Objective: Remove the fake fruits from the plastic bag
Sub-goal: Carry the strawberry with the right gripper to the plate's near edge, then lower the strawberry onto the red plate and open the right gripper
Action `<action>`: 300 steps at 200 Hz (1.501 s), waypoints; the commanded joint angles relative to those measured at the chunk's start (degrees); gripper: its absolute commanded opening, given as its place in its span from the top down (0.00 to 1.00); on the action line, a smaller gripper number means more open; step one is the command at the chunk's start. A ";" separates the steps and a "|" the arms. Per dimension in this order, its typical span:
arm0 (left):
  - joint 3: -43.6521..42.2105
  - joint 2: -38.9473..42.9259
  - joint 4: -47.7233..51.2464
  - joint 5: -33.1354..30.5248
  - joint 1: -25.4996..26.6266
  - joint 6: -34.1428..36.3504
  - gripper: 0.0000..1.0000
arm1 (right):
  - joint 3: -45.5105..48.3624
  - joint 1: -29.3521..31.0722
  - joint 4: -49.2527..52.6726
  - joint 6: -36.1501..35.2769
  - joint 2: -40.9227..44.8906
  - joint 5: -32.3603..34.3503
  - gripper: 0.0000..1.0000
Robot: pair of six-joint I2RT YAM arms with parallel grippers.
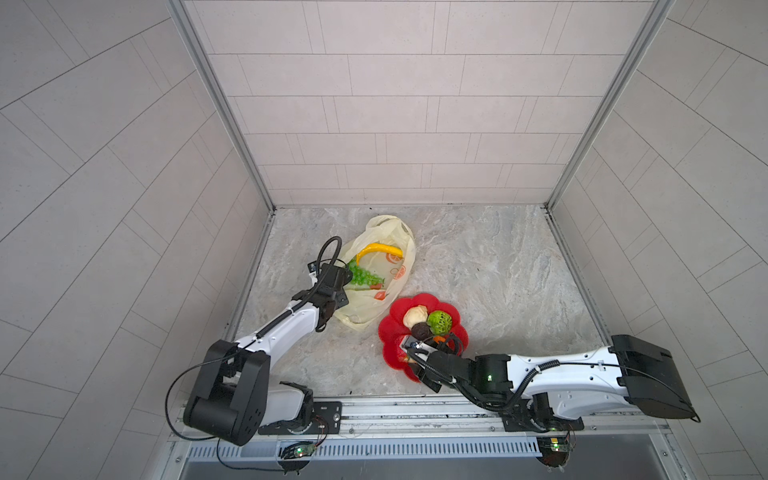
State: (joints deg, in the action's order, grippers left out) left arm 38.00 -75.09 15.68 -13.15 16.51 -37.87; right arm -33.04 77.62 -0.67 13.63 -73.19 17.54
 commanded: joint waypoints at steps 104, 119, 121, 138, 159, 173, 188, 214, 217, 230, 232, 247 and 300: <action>-0.38 0.22 -0.30 -1.32 -0.18 0.32 1.00 | 0.69 0.24 -1.12 -0.02 -0.94 3.11 0.39; -0.41 0.23 -0.29 -1.44 -0.18 0.29 1.00 | 0.80 0.25 -0.44 0.36 -0.12 3.28 0.40; -0.41 0.21 -0.30 -1.40 -0.17 0.33 1.00 | 0.79 0.25 -0.31 0.35 0.00 3.35 0.40; -0.38 0.11 -0.30 -1.31 -0.18 0.33 1.00 | 0.87 0.18 0.69 0.91 1.36 3.47 0.42; -0.30 -0.19 -0.36 -1.35 -0.20 0.32 1.00 | -0.28 0.39 4.15 1.78 3.78 3.12 0.44; -0.32 -0.30 -0.36 -1.48 -0.22 0.33 1.00 | -2.08 0.87 9.04 3.18 5.66 3.21 0.45; -0.37 -0.49 -0.39 -1.45 -0.18 0.33 1.00 | -4.18 2.41 14.44 5.33 8.39 4.04 0.45; -0.17 -0.72 -0.44 -1.27 -0.19 0.26 1.00 | -5.63 4.83 23.26 9.55 11.41 4.50 0.45; -0.18 -0.83 -0.47 -1.22 -0.18 0.28 1.00 | -5.63 5.22 23.93 9.93 11.67 4.85 0.45; -0.16 -0.70 -0.47 -1.18 -0.18 0.27 1.00 | -5.18 6.33 26.10 11.11 12.43 5.64 0.46; -0.19 -0.68 -0.48 -1.18 -0.17 0.28 1.00 | -5.08 6.38 26.32 11.26 12.45 5.66 0.46; -0.25 -0.49 -0.43 -1.18 -0.19 0.30 1.00 | -4.18 6.57 26.45 11.77 12.31 5.80 0.46; -0.30 -0.45 -0.44 -0.89 -0.18 0.26 1.00 | -5.74 6.52 23.98 10.15 5.61 8.02 0.47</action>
State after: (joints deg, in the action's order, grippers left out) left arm 38.00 -75.33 15.64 -13.37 16.51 -37.87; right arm -37.23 84.01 22.39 23.42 -64.90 23.00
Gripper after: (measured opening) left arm 0.049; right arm 0.531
